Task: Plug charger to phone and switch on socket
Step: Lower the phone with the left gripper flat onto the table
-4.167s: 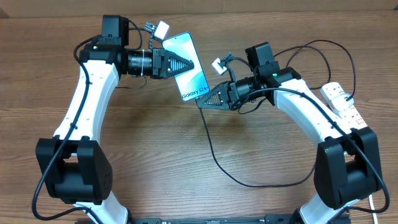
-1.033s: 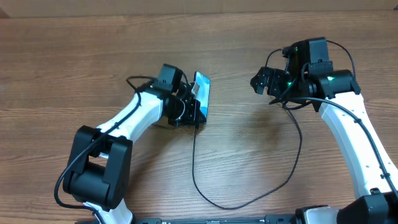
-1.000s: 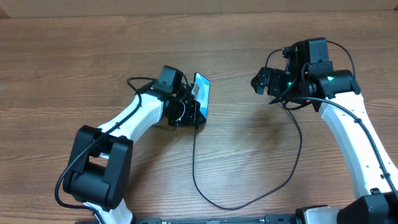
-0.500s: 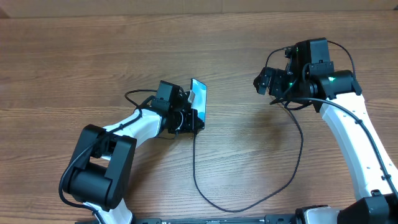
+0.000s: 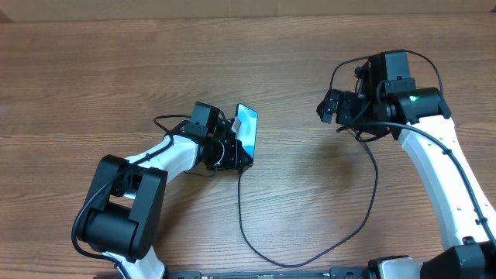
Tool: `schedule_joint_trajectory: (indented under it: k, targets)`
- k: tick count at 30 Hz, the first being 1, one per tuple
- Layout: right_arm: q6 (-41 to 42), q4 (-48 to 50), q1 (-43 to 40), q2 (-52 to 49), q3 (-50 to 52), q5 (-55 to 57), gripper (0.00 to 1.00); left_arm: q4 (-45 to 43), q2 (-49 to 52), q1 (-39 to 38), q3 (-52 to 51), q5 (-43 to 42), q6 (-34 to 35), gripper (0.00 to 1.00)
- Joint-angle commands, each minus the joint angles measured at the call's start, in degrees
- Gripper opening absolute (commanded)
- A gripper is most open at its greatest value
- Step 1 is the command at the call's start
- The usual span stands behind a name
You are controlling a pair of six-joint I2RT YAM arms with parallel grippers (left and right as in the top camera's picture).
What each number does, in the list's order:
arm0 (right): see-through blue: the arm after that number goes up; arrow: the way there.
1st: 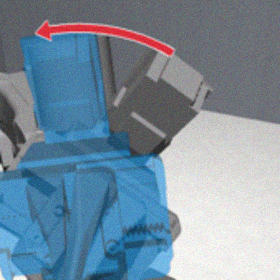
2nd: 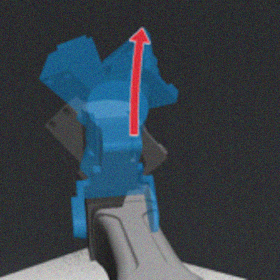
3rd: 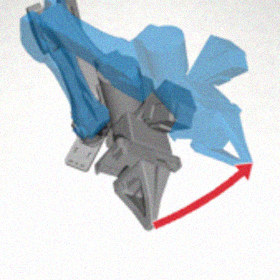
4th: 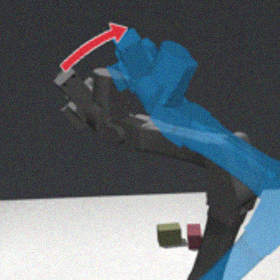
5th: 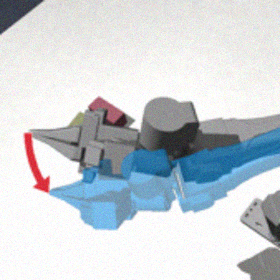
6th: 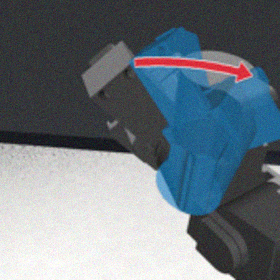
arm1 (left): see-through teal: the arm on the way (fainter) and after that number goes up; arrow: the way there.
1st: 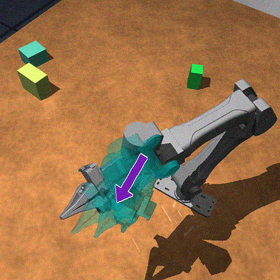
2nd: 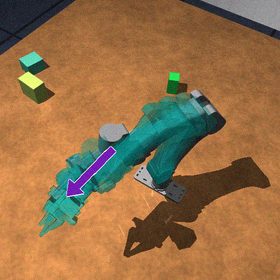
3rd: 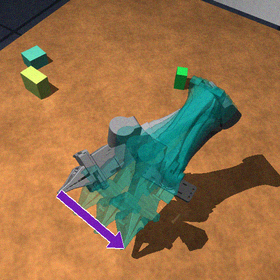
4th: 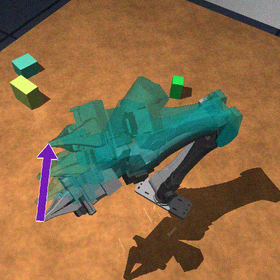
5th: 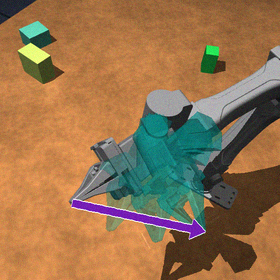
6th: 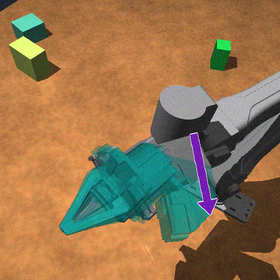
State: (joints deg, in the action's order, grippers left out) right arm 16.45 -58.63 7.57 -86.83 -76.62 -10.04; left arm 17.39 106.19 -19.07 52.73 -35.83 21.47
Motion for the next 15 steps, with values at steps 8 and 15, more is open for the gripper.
schedule_joint_trajectory:
  k: [8, 15]
  targets:
    - [-0.4, -1.2, -0.2, 1.9, -0.7, 0.6, 1.0, 2.3, -0.6, 0.3, -0.2, -1.6, 0.0, 0.23]
    - [-0.4, -0.7, -0.2, 1.9, -0.7, 0.6, 1.0, 2.5, -0.6, 0.3, -0.2, -0.1, 0.0, 0.26]
